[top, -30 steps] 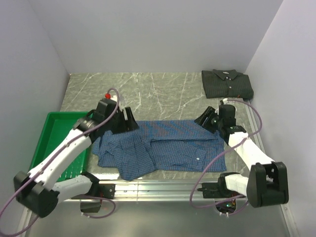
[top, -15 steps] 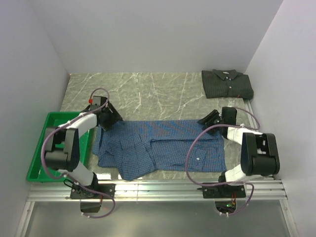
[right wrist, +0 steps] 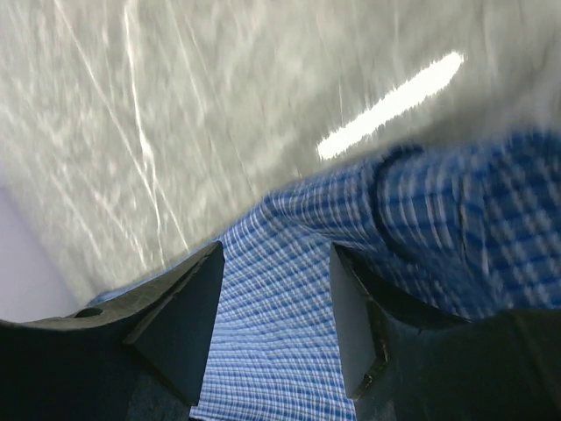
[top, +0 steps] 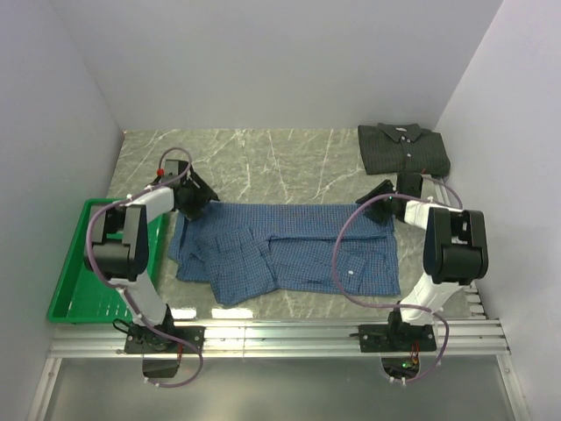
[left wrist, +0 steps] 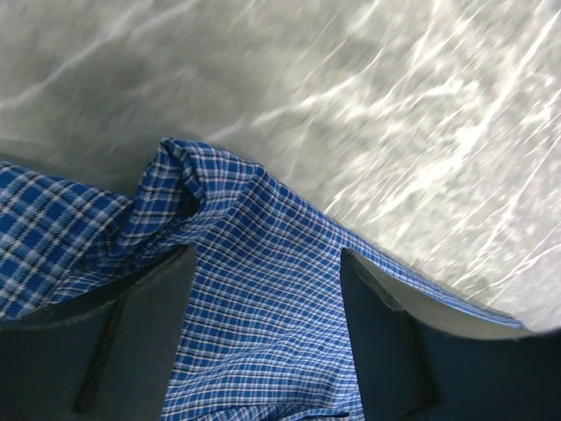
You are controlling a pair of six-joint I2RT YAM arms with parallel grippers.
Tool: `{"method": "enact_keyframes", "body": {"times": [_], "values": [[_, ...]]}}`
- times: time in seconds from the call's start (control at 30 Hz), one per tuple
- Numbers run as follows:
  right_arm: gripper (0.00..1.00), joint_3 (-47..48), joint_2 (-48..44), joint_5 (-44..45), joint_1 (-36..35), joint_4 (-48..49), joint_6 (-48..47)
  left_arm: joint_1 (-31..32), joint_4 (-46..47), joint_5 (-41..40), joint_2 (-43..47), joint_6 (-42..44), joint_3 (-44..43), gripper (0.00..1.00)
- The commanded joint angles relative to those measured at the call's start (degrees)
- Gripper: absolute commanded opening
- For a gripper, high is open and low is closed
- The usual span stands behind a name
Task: Fold and stack the long sleeve shirts
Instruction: Fold the shirt
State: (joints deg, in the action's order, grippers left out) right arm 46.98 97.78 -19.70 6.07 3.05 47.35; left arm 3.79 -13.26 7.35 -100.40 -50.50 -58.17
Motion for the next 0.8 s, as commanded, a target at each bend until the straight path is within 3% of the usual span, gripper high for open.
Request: {"method": "enact_keyframes", "body": {"times": [0.0, 0.17, 0.33, 0.6, 0.77], "values": [[0.59, 5.83, 1.98, 1.26, 0.53, -3.91, -3.57, -0.63, -0.80, 0.99, -2.52, 0.84, -4.91, 0.74], [0.59, 3.31, -5.12, -5.95, -1.40, -3.14, -3.67, 0.69, -4.49, 1.08, 5.63, 4.17, -5.99, 0.79], [0.59, -3.90, -14.89, -6.40, -7.19, 0.55, -1.13, 3.67, -4.33, 1.70, 16.97, 3.75, 1.73, 0.78], [0.59, -18.05, -15.51, -7.01, -12.13, 14.68, 4.76, 5.08, 1.21, 4.34, 15.59, -0.82, 11.67, 0.77], [0.59, -24.21, -15.77, -6.93, -12.13, 17.87, 4.50, 5.08, 1.83, 2.85, 16.90, -1.80, 14.40, 0.77]]}}
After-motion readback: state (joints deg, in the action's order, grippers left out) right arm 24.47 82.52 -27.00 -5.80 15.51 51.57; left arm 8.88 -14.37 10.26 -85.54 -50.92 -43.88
